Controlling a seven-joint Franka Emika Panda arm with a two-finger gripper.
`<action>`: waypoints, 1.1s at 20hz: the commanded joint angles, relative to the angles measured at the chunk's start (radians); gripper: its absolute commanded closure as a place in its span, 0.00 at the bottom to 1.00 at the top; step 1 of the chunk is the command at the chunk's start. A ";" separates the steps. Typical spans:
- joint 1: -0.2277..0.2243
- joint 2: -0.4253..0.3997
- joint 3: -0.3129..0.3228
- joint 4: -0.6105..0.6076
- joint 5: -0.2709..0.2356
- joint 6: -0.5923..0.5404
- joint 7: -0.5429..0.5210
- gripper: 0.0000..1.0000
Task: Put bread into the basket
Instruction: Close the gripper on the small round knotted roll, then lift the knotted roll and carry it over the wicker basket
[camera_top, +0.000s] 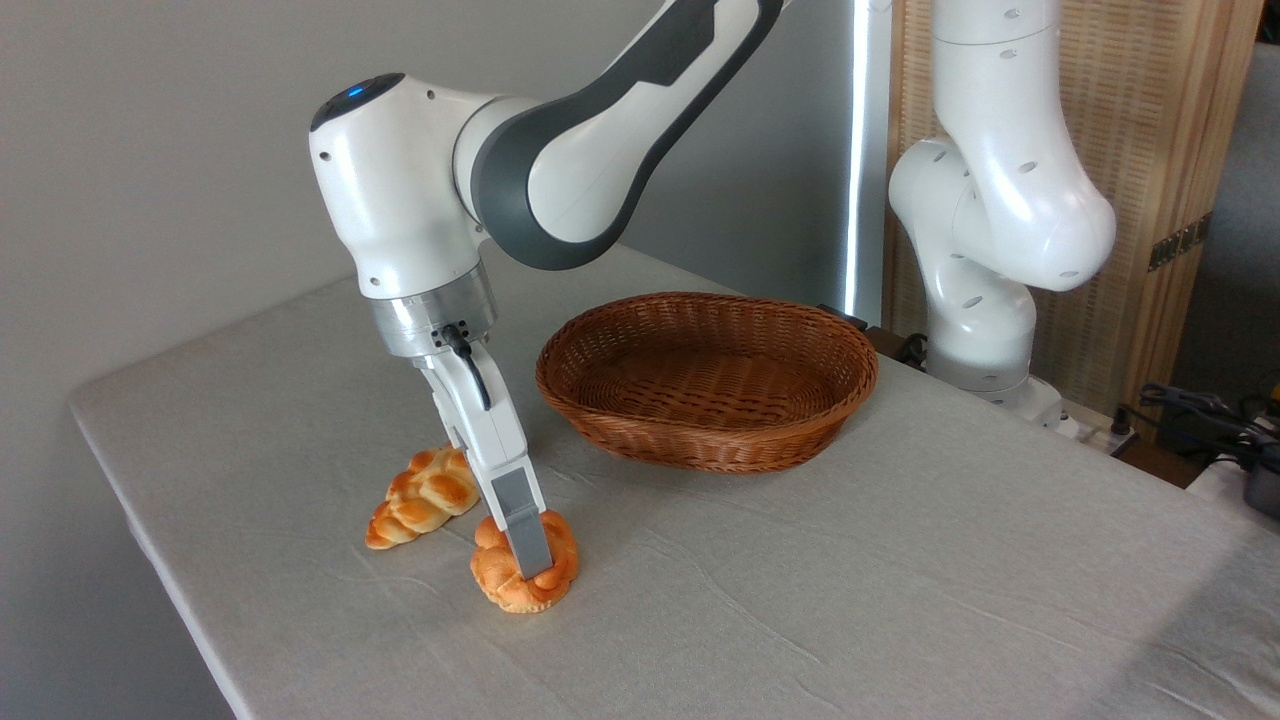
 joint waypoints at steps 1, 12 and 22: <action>-0.008 0.007 0.009 0.000 0.018 0.023 -0.004 0.78; -0.007 -0.002 0.009 0.006 0.014 0.002 -0.016 1.00; -0.014 -0.132 -0.059 0.181 -0.120 -0.514 -0.019 0.90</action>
